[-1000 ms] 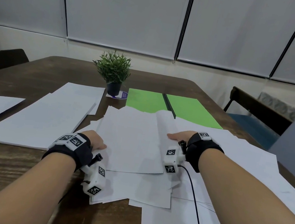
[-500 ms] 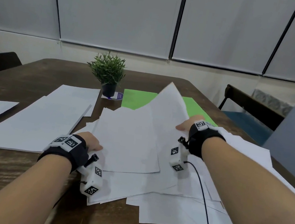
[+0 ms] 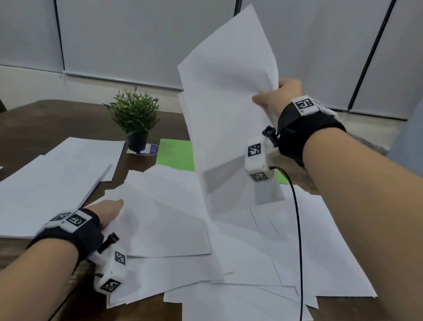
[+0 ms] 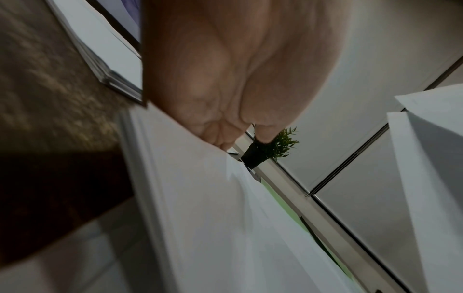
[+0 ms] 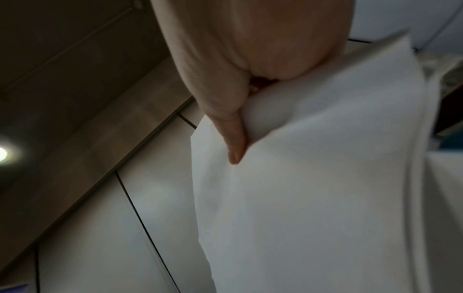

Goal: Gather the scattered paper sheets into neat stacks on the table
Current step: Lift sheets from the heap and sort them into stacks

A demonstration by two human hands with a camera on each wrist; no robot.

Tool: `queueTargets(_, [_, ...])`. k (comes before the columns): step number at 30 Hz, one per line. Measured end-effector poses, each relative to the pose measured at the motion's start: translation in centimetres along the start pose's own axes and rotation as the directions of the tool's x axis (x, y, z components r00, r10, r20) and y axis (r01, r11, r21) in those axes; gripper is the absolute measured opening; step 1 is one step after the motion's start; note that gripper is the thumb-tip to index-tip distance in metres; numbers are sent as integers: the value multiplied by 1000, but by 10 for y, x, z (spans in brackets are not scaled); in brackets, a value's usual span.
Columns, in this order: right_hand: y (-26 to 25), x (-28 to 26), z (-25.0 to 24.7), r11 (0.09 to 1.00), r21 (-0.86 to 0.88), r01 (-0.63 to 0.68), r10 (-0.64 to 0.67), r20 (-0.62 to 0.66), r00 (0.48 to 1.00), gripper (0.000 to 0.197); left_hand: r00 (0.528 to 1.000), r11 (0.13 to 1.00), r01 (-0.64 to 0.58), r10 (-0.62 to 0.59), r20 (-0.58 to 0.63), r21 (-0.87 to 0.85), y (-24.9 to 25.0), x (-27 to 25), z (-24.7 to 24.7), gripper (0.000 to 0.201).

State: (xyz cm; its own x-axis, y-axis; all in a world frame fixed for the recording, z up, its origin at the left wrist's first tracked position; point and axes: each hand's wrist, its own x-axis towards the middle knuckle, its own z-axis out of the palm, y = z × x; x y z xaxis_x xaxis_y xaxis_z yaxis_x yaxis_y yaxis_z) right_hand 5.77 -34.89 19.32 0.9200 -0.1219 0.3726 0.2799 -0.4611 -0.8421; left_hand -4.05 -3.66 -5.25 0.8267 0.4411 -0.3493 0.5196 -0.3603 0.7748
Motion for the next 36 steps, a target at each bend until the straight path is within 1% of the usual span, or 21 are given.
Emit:
queueTargets(1, [-1,2,-1,1000,12,-7,7,4,1000,43,1000,999,15,-16,-22,-41,-5,10,-1,61])
queueTargets(3, [3,2,1,999,39,-24,23,17,1000,47,997,978,63,-71,-38,-197,2,-5,-3,74])
queueTargets(5, [16,1,10,998,22,-66,65,41,997,48,994,940,92,-107,-28,-328,13,-27,-4,78])
queueTargets(7, [37,-10,25,989,-1,-148,147,98,984,42,993,932,93,-113,-38,-349,20,-36,-3,71])
queueTargets(9, [66,-25,45,968,-38,-246,249,179,952,39,993,929,104,-116,-13,-356,23,-43,-4,75])
queueTargets(11, [100,-41,69,943,-59,-328,332,243,911,47,987,899,160,-151,55,-408,23,-42,-7,114])
queueTargets(12, [116,-50,81,929,-57,-364,366,268,891,52,984,891,179,-160,82,-418,22,-40,-9,126])
queueTargets(13, [131,-57,93,916,-79,-394,399,286,871,59,981,882,194,-166,101,-430,20,-40,-10,125])
queueTargets(14, [143,-64,104,904,-109,-414,427,308,850,65,981,886,189,-156,111,-424,19,-41,-10,115])
queueTargets(15, [154,-70,113,892,-151,-426,452,335,827,70,985,898,167,-136,104,-408,17,-41,-10,96])
queueTargets(17, [168,-80,127,874,-291,-389,479,384,789,72,992,934,112,-86,89,-338,16,-40,-6,62])
queueTargets(18, [170,-84,130,860,-378,-344,488,404,774,70,993,954,82,-55,102,-289,15,-40,-6,52])
queueTargets(21, [174,-88,132,794,-578,-188,510,465,724,66,991,990,111,-103,86,-87,8,-28,-6,59])
queueTargets(22, [175,-88,131,781,-607,-148,511,484,711,63,988,990,132,-127,89,-50,8,-27,-7,60])
queueTargets(26, [167,-93,122,746,-666,-14,510,558,655,51,992,992,110,-114,58,70,13,-29,-4,56])
queueTargets(27, [165,-93,117,746,-665,-33,516,546,660,50,993,978,102,-112,46,180,14,-29,-2,60])
queueTargets(28, [163,-92,111,757,-651,-63,513,531,674,52,994,934,86,-104,34,347,16,-30,-1,63])
queueTargets(30, [170,-82,98,779,-619,-103,476,476,740,57,999,806,36,-30,-20,591,23,-42,-1,64])
queueTargets(32, [182,-72,78,760,-642,-103,443,395,805,69,1000,719,-6,6,3,695,28,-49,1,66])
queueTargets(33, [184,-74,64,739,-662,-126,454,350,819,74,999,697,-37,35,17,716,29,-51,2,66])
queueTargets(36, [191,-89,34,661,-733,-159,517,291,805,70,999,704,-38,41,13,709,30,-55,2,59])
